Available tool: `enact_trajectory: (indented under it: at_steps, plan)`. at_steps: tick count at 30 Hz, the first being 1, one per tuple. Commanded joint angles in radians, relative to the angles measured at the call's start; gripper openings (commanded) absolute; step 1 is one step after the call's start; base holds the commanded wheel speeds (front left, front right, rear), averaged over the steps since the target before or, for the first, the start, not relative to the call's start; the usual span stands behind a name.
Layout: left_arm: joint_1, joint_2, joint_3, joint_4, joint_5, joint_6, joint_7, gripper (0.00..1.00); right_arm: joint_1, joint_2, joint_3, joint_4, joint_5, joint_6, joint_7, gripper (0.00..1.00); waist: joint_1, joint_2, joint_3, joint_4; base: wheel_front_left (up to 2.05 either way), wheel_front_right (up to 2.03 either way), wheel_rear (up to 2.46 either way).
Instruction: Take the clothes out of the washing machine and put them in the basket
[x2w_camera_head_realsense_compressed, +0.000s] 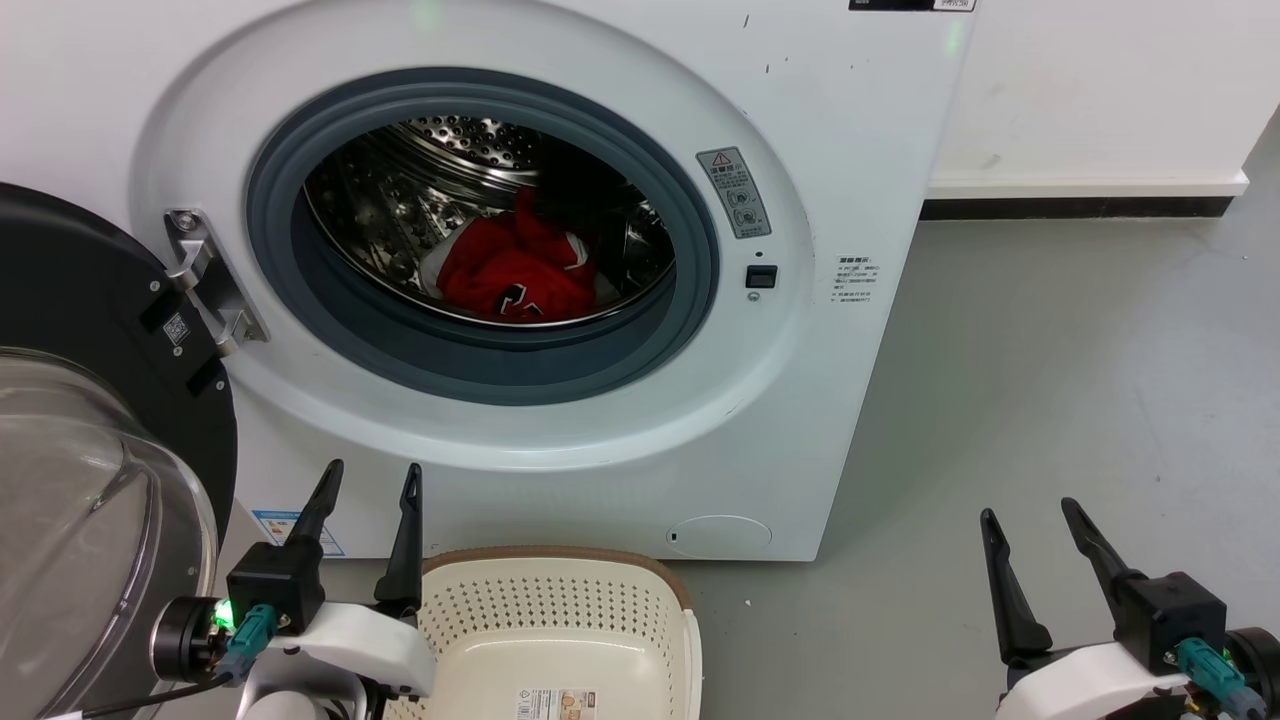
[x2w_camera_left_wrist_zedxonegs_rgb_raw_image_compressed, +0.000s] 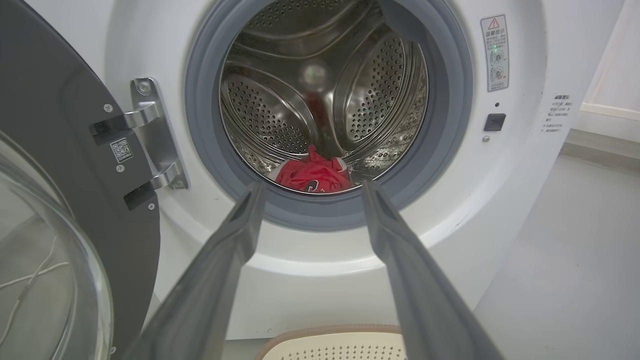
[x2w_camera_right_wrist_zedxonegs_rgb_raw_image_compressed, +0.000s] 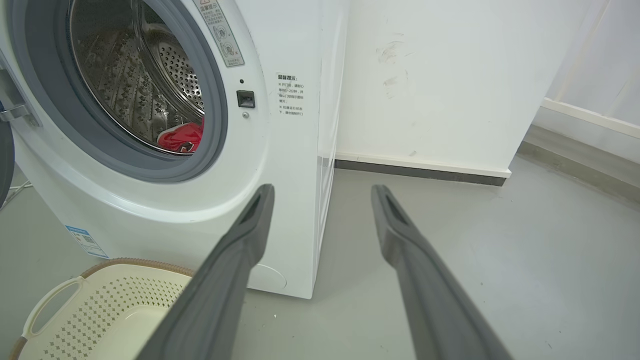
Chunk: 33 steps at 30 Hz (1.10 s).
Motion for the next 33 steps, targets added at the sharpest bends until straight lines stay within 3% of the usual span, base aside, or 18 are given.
enact_trajectory:
  at_steps: [1,21,26,33]
  plan:
    - [0.002,-0.001,0.004,0.002,-0.004,0.004,-0.003,1.0,0.002,-0.001,0.0,0.003,0.0,-0.001,-0.007,1.0,0.0,0.0,0.0,0.0,0.0,0.0,0.0]
    - [-0.039,-0.009,0.004,0.057,0.002,0.01,-0.003,1.0,-0.013,0.0,0.017,0.007,-0.004,-0.001,0.002,1.0,0.0,0.0,0.008,-0.001,0.0,0.0,0.0]
    - [-0.109,-0.009,0.0,0.111,-0.001,0.019,0.009,1.0,-0.03,0.0,0.034,0.0,-0.007,-0.001,0.007,1.0,0.0,0.0,0.034,-0.032,0.0,0.0,0.0]
    - [-0.268,0.045,-0.005,0.221,-0.007,0.003,0.045,1.0,-0.062,0.0,0.051,-0.026,0.007,-0.001,0.003,1.0,0.0,0.0,0.115,-0.103,0.0,0.0,0.0]
